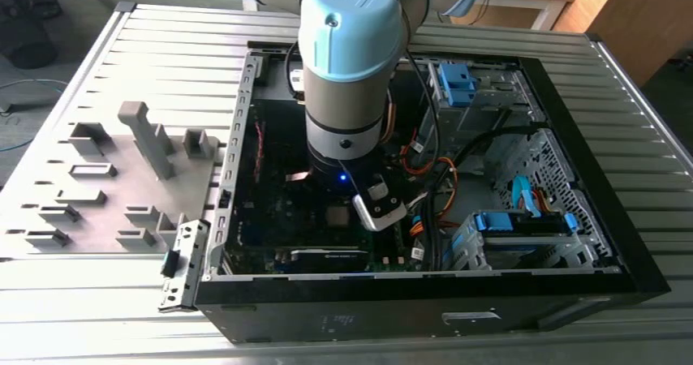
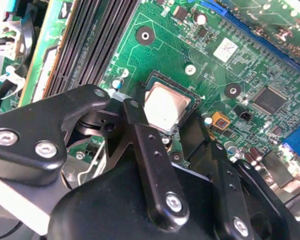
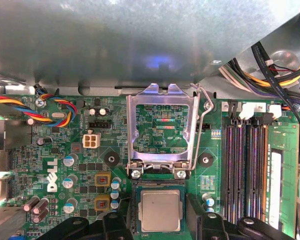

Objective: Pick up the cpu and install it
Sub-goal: 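Place the cpu into insertion slot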

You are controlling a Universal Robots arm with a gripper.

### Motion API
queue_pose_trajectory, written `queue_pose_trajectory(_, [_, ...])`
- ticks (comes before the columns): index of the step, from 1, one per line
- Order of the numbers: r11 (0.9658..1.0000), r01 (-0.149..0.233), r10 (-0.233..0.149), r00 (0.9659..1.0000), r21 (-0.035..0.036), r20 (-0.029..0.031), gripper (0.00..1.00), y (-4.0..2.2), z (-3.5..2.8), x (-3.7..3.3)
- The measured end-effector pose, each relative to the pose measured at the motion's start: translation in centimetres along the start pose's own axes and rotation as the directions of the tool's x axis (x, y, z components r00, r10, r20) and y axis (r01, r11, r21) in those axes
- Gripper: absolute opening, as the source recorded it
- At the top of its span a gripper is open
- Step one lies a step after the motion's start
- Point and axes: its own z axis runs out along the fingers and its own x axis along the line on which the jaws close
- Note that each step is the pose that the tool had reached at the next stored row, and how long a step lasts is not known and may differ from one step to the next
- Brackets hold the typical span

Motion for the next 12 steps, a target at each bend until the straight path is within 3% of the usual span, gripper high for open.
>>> queue_pose_trajectory(12, [1.0, 0.0, 0.0, 1.0, -0.001, 0.0005, 0.52, 0.01, -0.13, -0.01])
